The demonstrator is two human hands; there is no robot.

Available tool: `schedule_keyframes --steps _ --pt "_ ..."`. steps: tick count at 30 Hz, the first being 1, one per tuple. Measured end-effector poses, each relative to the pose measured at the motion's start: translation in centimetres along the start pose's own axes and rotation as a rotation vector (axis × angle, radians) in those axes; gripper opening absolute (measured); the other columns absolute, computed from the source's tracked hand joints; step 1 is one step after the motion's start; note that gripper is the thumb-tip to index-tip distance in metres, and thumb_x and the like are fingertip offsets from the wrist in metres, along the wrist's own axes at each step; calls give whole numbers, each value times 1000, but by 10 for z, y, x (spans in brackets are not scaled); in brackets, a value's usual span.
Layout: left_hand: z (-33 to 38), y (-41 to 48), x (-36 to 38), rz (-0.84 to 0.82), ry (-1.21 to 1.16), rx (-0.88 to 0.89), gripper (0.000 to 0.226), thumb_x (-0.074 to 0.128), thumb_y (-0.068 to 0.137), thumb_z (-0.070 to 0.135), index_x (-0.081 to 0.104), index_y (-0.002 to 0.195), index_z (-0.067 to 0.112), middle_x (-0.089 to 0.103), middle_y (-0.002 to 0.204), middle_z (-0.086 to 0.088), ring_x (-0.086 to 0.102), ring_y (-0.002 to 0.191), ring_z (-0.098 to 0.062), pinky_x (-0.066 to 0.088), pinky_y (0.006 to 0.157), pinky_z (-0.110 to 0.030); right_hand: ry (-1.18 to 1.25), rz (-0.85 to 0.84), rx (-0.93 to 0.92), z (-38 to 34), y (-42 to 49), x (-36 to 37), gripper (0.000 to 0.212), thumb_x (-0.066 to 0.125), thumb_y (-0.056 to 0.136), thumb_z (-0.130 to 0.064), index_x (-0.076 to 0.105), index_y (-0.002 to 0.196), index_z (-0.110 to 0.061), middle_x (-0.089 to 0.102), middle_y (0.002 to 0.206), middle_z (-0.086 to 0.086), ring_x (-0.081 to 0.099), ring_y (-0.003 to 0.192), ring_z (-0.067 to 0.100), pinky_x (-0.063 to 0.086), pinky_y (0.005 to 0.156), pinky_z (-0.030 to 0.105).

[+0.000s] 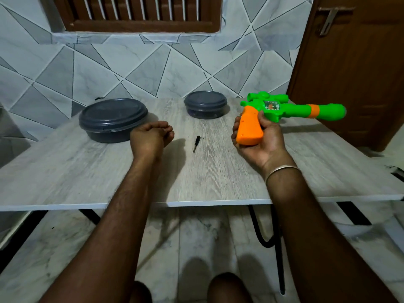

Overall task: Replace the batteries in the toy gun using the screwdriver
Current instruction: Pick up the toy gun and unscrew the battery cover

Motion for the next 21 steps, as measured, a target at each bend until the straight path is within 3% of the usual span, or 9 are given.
schedule_keyframes --steps 5,11,17,21 --pt "9 -2 -10 48 -18 20 27 48 93 -13 69 90 2 71 95 -17 72 95 -30 61 90 -39 -6 24 12 -8 -9 3 55 46 98 -42 45 144 -13 67 91 11 65 68 22 47 67 30" --pt "15 -15 -2 -14 34 78 29 48 93 -14 70 84 4 69 92 -16 69 92 -28 59 93 -41 -33 6 29 -1 -20 12 54 43 99 -41 44 145 -14 66 86 10 62 69 21 43 68 30" --pt "7 -23 29 -165 337 208 26 66 87 -3 74 81 21 75 89 -8 71 87 -23 60 91 -41 -75 24 50 7 -24 11 55 45 98 -41 46 143 -10 66 90 11 62 72 21 45 65 31" --pt "0 -27 55 -219 545 276 19 69 88 4 78 97 19 77 100 -3 72 92 -16 59 92 -37 -83 44 75 13 -25 7 54 47 98 -41 47 141 -8 65 92 13 62 73 22 46 64 32"
Point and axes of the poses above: each hand's wrist, its own y-axis towards the middle knuckle, its own x-axis out of the palm, z = x × y, the point moved 7 cm from there along y, towards the middle knuckle
